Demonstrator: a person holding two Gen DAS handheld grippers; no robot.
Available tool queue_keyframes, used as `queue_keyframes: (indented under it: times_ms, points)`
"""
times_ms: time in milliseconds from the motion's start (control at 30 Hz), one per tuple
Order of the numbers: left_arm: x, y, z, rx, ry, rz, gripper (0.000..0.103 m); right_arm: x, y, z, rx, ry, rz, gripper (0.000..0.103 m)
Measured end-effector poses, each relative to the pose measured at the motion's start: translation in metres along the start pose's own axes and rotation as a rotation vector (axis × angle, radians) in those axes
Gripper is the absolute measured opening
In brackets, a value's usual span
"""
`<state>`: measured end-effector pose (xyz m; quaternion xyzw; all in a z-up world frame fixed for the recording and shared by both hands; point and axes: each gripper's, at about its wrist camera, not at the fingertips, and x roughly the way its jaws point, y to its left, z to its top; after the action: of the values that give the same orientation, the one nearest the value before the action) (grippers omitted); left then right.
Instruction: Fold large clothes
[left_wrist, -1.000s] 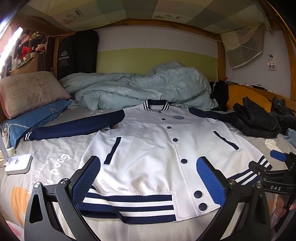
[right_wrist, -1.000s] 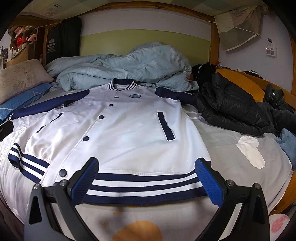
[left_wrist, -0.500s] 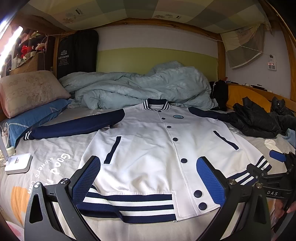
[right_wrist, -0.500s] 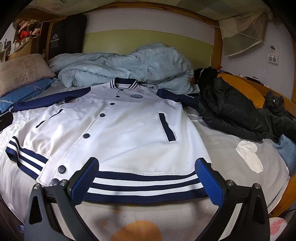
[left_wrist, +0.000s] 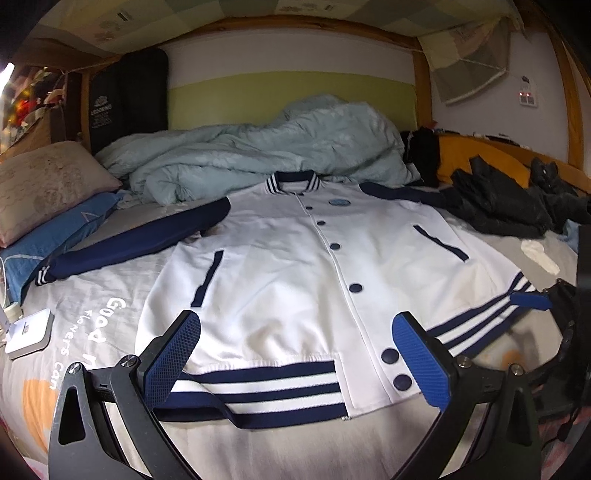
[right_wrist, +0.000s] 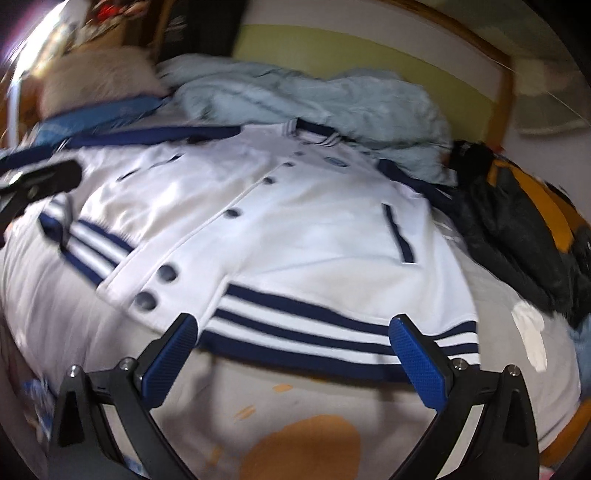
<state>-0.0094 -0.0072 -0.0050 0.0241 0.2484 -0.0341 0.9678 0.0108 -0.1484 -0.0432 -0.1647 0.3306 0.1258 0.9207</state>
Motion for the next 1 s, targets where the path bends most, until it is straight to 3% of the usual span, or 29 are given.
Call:
queue_keyframes:
  times_ms: [67, 133, 233, 300, 400, 567, 667, 767, 933, 1000]
  points:
    - [0.006, 0.001, -0.002, -0.008, 0.042, -0.016, 0.103, 0.009, 0.013, -0.004, -0.08, 0.064, 0.03, 0.103]
    - [0.014, 0.005, -0.003, -0.031, 0.085, -0.023, 0.103, 0.02, 0.027, -0.012, -0.162, 0.121, 0.003, 0.103]
    - [0.024, 0.013, -0.007, -0.067, 0.145, -0.044, 0.103, 0.022, 0.03, -0.015, -0.19, 0.102, -0.031, 0.103]
    - [0.033, 0.013, -0.011, -0.062, 0.199, -0.059, 0.103, 0.024, 0.026, -0.013, -0.164, 0.098, -0.052, 0.103]
    - [0.045, 0.011, -0.02, -0.043, 0.271, -0.071, 0.103, 0.034, 0.009, -0.009, -0.107, 0.112, -0.152, 0.103]
    - [0.06, -0.013, -0.039, 0.122, 0.402, -0.12, 0.103, 0.044, -0.028, -0.003, 0.056, 0.165, -0.147, 0.103]
    - [0.061, -0.03, -0.052, 0.223, 0.428, -0.072, 0.103, 0.046, -0.033, -0.002, 0.072, 0.177, -0.132, 0.103]
    - [0.061, -0.025, -0.052, 0.2, 0.421, -0.062, 0.103, 0.042, -0.028, -0.003, 0.049, 0.163, -0.163, 0.103]
    - [0.073, -0.001, -0.044, 0.117, 0.405, 0.024, 0.103, 0.04, -0.022, -0.005, -0.012, 0.14, -0.211, 0.103]
    - [0.077, 0.004, -0.043, 0.12, 0.387, 0.101, 0.103, 0.042, -0.021, -0.007, -0.051, 0.143, -0.289, 0.103]
